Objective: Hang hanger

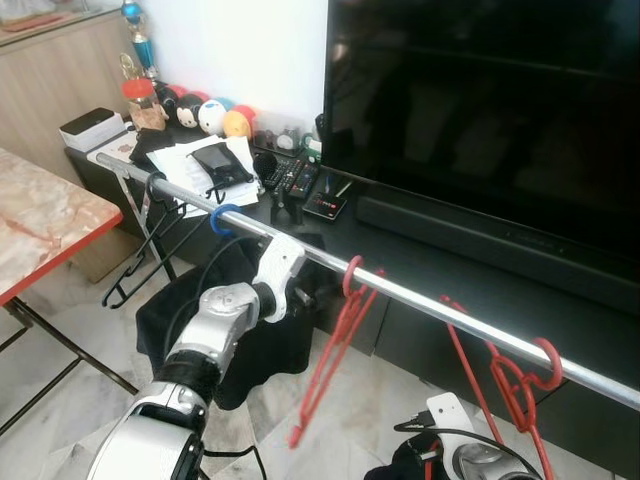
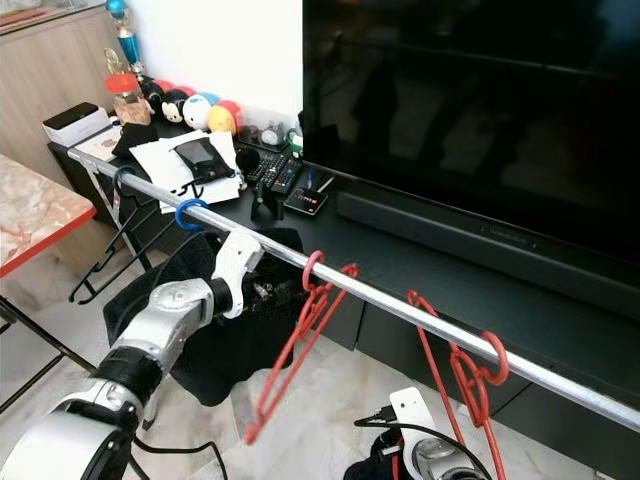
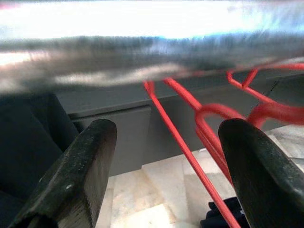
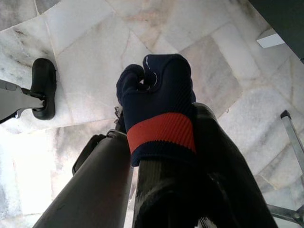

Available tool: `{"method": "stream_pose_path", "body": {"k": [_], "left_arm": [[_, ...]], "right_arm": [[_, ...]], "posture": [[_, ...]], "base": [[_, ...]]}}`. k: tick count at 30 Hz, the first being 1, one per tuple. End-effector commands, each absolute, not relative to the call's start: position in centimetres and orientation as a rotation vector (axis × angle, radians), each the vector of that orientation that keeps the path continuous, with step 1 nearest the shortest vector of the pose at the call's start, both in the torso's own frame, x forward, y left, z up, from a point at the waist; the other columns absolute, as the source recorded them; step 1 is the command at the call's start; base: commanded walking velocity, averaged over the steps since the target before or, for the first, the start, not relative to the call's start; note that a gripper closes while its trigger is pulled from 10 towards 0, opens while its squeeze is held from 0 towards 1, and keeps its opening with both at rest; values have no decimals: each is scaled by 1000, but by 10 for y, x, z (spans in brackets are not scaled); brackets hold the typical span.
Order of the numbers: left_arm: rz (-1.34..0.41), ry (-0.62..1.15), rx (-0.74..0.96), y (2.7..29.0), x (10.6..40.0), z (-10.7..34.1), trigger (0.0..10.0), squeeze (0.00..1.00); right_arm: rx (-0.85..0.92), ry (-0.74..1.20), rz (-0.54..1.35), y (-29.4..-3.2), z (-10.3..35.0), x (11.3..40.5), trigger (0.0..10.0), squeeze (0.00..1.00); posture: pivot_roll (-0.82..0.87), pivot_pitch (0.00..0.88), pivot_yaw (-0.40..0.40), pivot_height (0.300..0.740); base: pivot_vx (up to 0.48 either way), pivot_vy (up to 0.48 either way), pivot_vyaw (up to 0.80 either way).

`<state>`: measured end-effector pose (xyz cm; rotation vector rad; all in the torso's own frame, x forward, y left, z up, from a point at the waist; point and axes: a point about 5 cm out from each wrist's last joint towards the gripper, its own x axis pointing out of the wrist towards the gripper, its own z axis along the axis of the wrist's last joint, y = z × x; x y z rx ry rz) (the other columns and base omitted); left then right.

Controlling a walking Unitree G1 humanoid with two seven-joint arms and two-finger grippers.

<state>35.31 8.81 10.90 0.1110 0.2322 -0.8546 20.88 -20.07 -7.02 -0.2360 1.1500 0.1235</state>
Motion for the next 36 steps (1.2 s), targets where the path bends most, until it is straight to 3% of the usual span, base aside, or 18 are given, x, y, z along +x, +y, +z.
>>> {"method": "stream_pose_path", "body": {"k": [1, 10, 18, 22, 29, 36], "left_arm": [[-869, 212, 151, 84, 357, 115, 10000, 0], [-877, 195, 208, 94, 354, 113, 10000, 0], [-1047, 196, 171, 96, 336, 116, 10000, 0], [-1143, 175, 182, 85, 325, 124, 10000, 0], [-1048, 133, 211, 71, 334, 133, 10000, 0], [-935, 231, 275, 46, 337, 127, 10000, 0]], "right_arm": [[-230, 1127, 122, -199, -67, 215, 10000, 0], [-240, 1126, 127, -199, -67, 215, 10000, 0], [-247, 1128, 131, -200, -67, 214, 10000, 0], [-251, 1129, 132, -201, -67, 214, 10000, 0], [-251, 1127, 132, -201, -67, 215, 10000, 0], [-250, 1126, 133, -200, -67, 215, 10000, 0]], "posture": [[-19, 0, -2, 740], [-14, 0, -4, 740], [-8, 0, -10, 740], [-6, 0, -11, 740], [-7, 0, -11, 740], [-8, 0, -7, 740]], "base": [[0, 0, 0], [0, 0, 0], [0, 0, 0], [0, 0, 0], [0, 0, 0], [0, 0, 0]]}}
